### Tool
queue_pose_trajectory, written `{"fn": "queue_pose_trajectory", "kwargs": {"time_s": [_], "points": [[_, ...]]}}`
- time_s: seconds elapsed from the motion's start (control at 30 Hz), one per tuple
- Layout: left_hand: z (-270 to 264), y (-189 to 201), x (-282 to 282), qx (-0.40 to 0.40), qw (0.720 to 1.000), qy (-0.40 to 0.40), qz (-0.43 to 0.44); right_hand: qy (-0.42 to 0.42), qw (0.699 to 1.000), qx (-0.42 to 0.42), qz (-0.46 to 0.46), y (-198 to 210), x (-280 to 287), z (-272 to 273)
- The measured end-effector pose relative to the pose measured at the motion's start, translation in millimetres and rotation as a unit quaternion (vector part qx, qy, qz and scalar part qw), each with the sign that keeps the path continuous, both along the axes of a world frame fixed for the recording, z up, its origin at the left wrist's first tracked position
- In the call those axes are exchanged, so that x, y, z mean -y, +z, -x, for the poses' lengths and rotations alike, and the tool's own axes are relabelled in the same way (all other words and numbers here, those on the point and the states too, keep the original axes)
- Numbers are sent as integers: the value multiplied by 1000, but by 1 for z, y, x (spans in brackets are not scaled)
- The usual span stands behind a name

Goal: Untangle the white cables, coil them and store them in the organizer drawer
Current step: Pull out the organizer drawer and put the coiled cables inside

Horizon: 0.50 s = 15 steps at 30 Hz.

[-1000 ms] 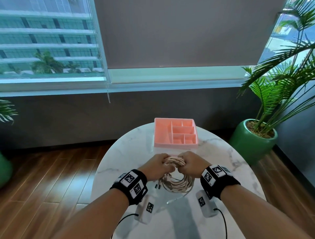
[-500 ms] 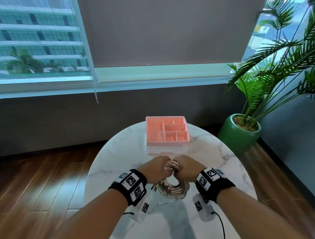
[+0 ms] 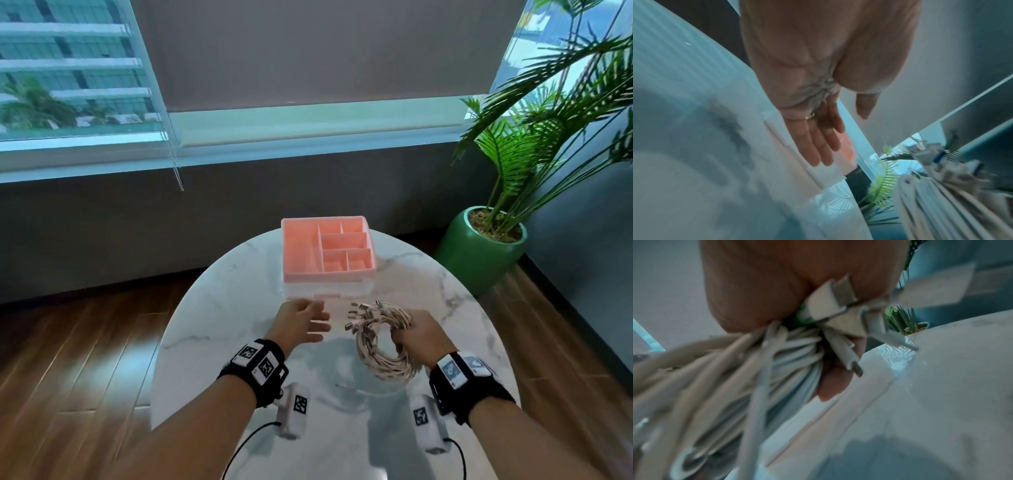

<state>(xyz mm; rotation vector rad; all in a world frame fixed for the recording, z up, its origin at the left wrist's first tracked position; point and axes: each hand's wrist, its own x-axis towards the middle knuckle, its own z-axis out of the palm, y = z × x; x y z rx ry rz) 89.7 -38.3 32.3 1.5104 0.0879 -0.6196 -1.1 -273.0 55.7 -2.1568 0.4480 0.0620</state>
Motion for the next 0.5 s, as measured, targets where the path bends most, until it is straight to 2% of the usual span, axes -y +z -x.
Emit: {"fn": "queue_pose_trajectory", "kwargs": {"time_s": [0.23,0.33,0.5], "points": [[-41,-52,57,-31,989,113,-90,-146,984,-66,-79,-60,55,-18],[-53,-60,67,-71,984,150,-60,-161,980,-74,-87,-70,54,-18],[-64,-83,91,-123,969,216,-1,-138,981,-87,-109,-87,62,-21]]}}
